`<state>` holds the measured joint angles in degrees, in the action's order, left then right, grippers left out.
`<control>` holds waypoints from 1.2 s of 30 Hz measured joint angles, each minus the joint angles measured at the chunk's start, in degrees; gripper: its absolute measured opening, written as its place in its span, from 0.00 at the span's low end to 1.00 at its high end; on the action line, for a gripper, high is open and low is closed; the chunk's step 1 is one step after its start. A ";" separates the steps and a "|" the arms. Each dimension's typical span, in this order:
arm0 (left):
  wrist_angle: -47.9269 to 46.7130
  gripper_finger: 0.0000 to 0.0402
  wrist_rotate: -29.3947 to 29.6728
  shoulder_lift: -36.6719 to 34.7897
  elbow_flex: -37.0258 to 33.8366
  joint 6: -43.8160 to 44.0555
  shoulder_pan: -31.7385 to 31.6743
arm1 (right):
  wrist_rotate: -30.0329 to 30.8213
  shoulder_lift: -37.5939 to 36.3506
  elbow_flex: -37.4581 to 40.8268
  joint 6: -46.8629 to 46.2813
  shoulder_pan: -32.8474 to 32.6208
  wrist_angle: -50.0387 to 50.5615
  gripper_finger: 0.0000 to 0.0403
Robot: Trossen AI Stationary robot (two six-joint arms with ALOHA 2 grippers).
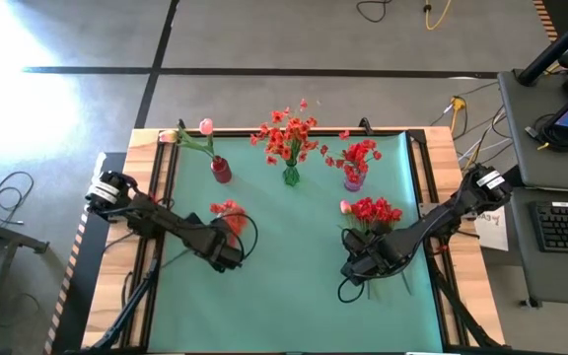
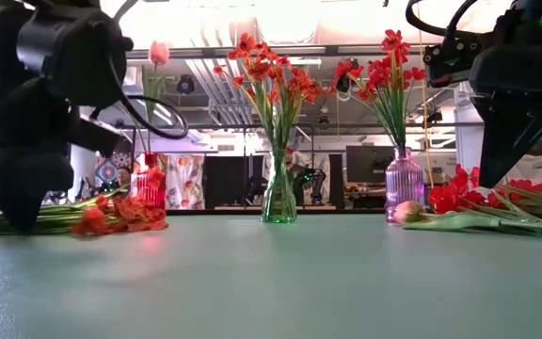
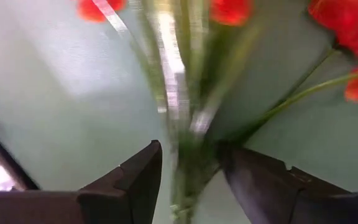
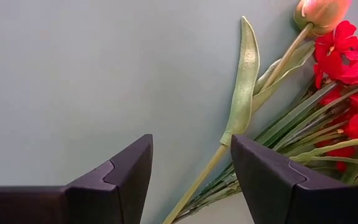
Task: Sort flowers into vase by color
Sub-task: Put the orange flower in the green flower vase
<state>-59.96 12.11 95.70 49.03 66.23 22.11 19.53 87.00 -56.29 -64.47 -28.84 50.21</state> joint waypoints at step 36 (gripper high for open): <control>4.47 0.00 18.57 -0.10 22.03 -6.77 11.40 | -0.02 0.00 -0.02 5.49 -2.08 -0.53 0.52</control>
<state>-55.49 30.67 95.59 71.06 59.47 33.51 19.51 87.00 -56.31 -58.97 -30.92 49.68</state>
